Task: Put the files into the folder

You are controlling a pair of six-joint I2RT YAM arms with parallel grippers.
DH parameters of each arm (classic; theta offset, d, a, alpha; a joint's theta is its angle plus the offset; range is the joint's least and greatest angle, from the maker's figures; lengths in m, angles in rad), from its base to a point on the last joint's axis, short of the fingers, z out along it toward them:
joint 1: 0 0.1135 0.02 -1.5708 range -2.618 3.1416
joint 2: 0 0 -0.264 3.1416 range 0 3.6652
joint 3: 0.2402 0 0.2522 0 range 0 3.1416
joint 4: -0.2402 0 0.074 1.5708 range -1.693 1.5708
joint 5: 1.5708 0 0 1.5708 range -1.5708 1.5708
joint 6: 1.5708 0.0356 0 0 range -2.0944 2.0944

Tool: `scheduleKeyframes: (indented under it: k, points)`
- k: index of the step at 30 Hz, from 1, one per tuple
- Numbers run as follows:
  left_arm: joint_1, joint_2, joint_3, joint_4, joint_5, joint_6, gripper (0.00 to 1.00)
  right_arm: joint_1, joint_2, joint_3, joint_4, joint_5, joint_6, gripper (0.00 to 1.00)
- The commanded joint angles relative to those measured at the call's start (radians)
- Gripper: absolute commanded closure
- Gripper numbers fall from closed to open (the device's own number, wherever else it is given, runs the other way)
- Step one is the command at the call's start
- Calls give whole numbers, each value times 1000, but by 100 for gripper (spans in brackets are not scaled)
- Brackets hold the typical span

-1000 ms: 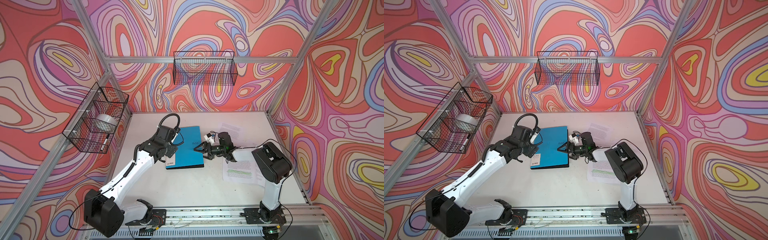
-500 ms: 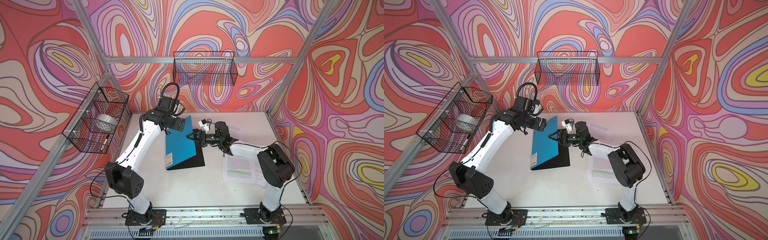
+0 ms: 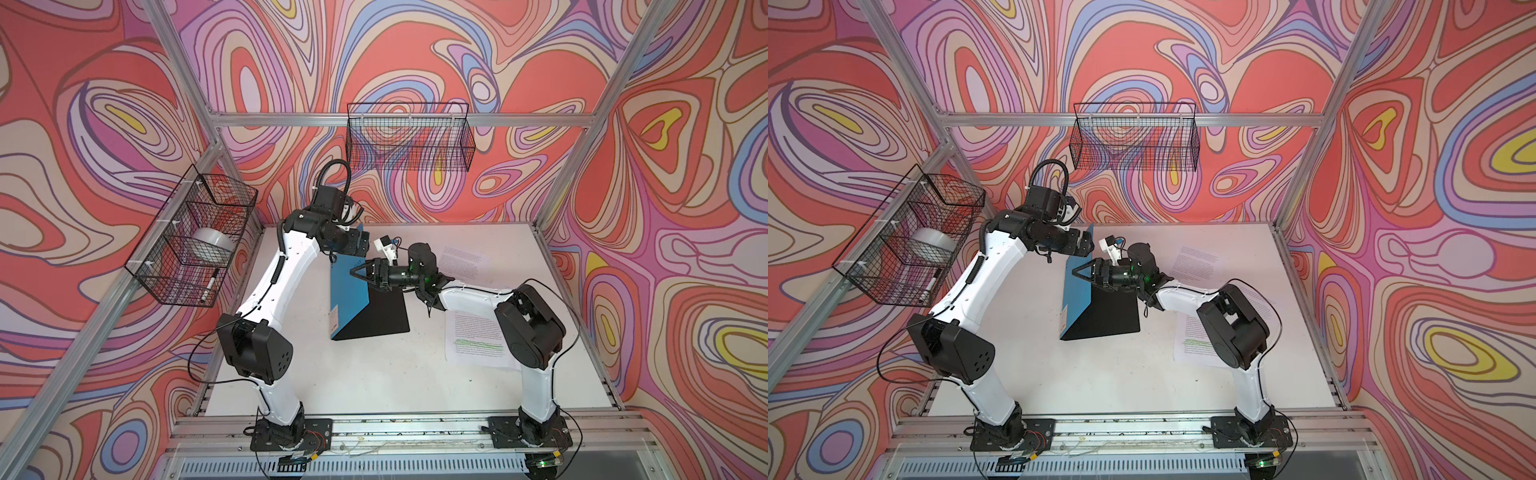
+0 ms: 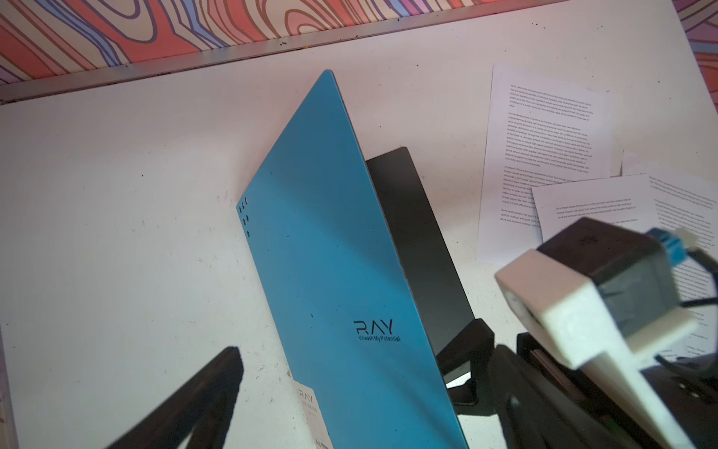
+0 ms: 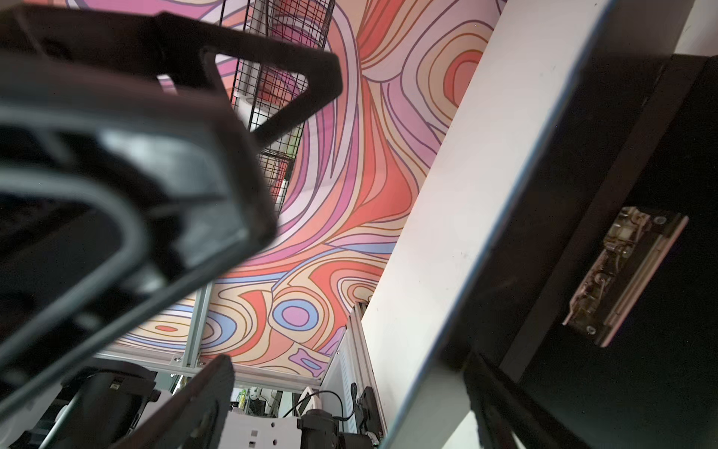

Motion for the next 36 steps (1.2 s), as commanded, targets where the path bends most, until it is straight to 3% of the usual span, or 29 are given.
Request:
scheduleKeyframes:
  k: [1,15,27,33,36]
  points:
    - [2,-11,19,-43,-33,-27,0,22,35,49,101,-12,58,4]
    - [26,5,-9,-42,-197,-56,5,69,57,61,188,-1,114,4]
    - [45,1,-96,-19,-291,-50,35,86,89,80,242,-10,157,5]
    - [71,-17,-115,-20,-287,-56,54,86,49,53,155,0,86,6]
    - [90,-37,-136,-16,-275,-65,68,84,21,39,69,16,20,6]
